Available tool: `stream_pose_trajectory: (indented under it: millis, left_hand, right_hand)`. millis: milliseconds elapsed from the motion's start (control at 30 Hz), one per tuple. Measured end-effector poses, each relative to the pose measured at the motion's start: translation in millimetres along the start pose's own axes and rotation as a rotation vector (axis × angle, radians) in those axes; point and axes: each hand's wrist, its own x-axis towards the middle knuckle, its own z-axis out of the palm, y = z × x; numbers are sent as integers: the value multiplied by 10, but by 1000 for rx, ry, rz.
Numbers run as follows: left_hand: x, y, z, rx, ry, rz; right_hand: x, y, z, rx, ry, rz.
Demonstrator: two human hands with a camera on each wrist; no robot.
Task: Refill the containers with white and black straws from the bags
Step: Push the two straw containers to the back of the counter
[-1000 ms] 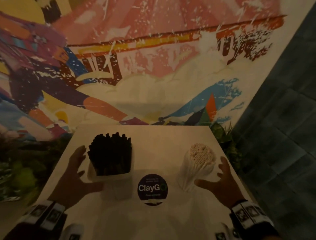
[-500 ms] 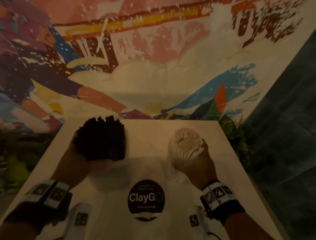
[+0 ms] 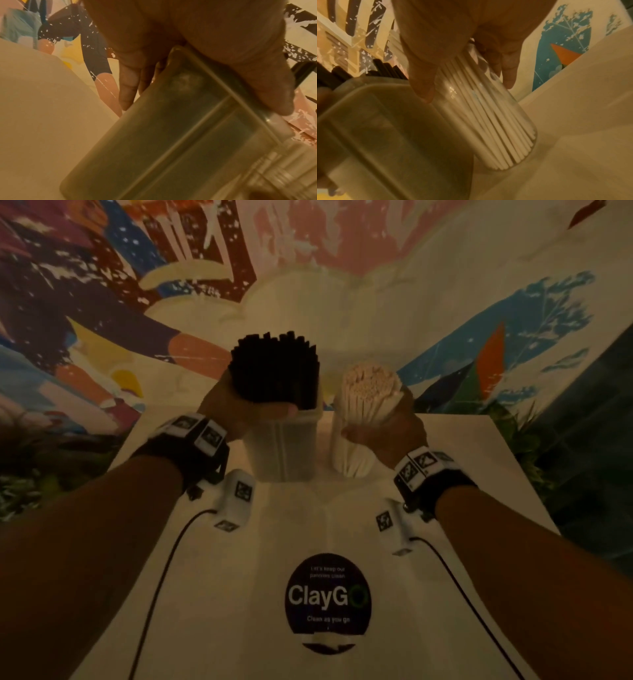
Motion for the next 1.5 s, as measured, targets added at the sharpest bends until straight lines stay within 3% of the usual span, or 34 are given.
stream_pose_trajectory:
  millis: [100,400,700,900,1167,1333,1500]
  left_hand:
    - [287,0,46,33,-7,26]
    - [774,-17,166,-6,41,-91]
    - [844,-36,128,58,30,-90]
    - [800,-42,119,188,82,-4]
    - [825,-115,179,84,135,12]
    - [833,-86,106,238,106,-32]
    - [803,-69,-13,229,130,-71]
  right_hand:
    - [241,-17,86,-2,1,-35]
    - [694,6,198,12,-29,-97]
    - [827,64,217,-3,-34,-125]
    - [862,14,211,15,-58,-110]
    - [899,-51,322,-56,-3,-68]
    - [965,36,219,-113,19,-63]
    - [1005,106,84,-127,55,3]
